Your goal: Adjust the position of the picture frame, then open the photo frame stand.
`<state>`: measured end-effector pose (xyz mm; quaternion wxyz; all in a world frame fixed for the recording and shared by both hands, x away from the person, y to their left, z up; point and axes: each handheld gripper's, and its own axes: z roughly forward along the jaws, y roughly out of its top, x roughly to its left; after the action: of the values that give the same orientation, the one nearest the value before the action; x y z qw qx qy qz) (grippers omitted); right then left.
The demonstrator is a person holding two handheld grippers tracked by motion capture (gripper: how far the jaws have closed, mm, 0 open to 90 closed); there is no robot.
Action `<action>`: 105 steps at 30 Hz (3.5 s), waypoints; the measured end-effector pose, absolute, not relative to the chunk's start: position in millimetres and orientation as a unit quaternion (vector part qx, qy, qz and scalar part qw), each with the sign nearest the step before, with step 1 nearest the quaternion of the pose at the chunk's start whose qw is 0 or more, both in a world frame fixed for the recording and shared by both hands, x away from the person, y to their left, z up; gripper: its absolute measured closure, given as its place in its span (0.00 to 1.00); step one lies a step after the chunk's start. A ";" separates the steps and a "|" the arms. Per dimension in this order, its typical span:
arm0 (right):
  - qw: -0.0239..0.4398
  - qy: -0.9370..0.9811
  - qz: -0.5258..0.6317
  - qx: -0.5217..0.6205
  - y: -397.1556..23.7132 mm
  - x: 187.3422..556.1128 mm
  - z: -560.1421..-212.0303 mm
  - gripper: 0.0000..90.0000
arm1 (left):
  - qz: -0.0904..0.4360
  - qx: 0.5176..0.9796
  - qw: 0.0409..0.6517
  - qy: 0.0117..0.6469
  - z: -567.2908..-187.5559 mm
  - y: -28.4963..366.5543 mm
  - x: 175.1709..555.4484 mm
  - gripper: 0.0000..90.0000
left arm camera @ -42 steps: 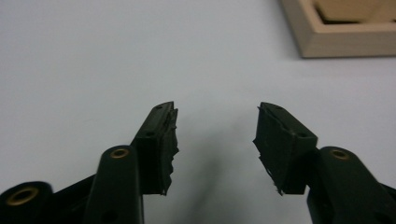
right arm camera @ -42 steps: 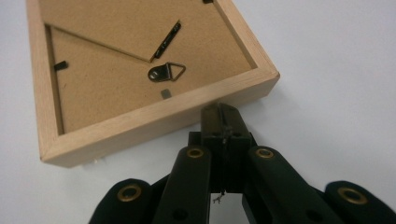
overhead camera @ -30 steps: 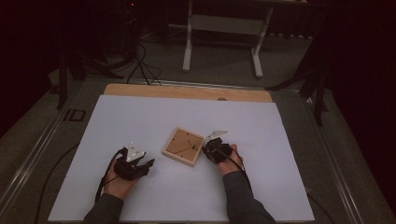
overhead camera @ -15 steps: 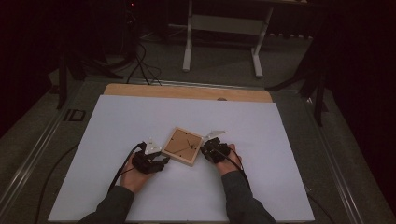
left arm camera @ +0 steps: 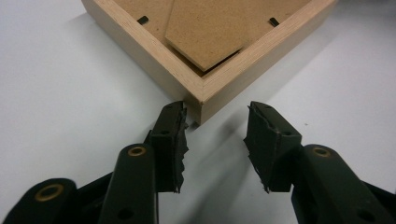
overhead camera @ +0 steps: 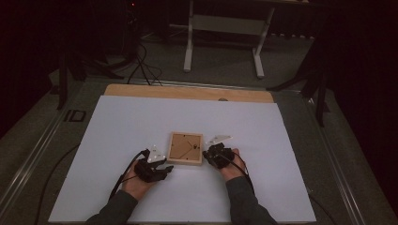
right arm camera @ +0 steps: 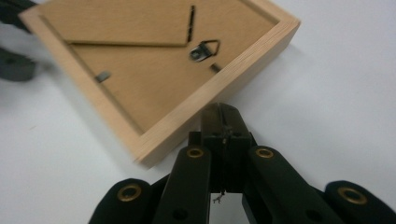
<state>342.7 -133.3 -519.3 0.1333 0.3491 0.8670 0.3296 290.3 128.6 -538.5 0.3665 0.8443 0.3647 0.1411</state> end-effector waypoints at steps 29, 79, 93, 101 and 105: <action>0.185 0.843 0.358 0.356 -133.4 322.8 -539.4 1.00 | 0.164 0.837 0.354 0.383 -538.6 121.4 294.4 0.66; 0.179 0.837 0.405 0.321 -135.0 296.1 -515.7 1.00 | 0.144 0.847 0.362 0.363 -526.3 127.1 272.2 0.54; 0.160 0.839 0.409 0.321 -129.7 294.2 -517.5 1.00 | 0.153 0.823 0.397 0.377 -509.7 127.3 273.6 0.53; 0.154 0.837 0.412 0.326 -131.1 295.6 -517.6 1.00 | 0.163 0.823 0.390 0.380 -508.3 116.9 282.6 0.54; 0.155 0.838 0.411 0.325 -131.0 295.5 -517.5 1.00 | 0.169 0.826 0.389 0.372 -509.4 109.0 289.4 0.54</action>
<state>295.5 -131.0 -517.5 0.1551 0.3252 0.8375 0.4108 289.4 109.0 -509.4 0.3885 0.8260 0.3716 0.1695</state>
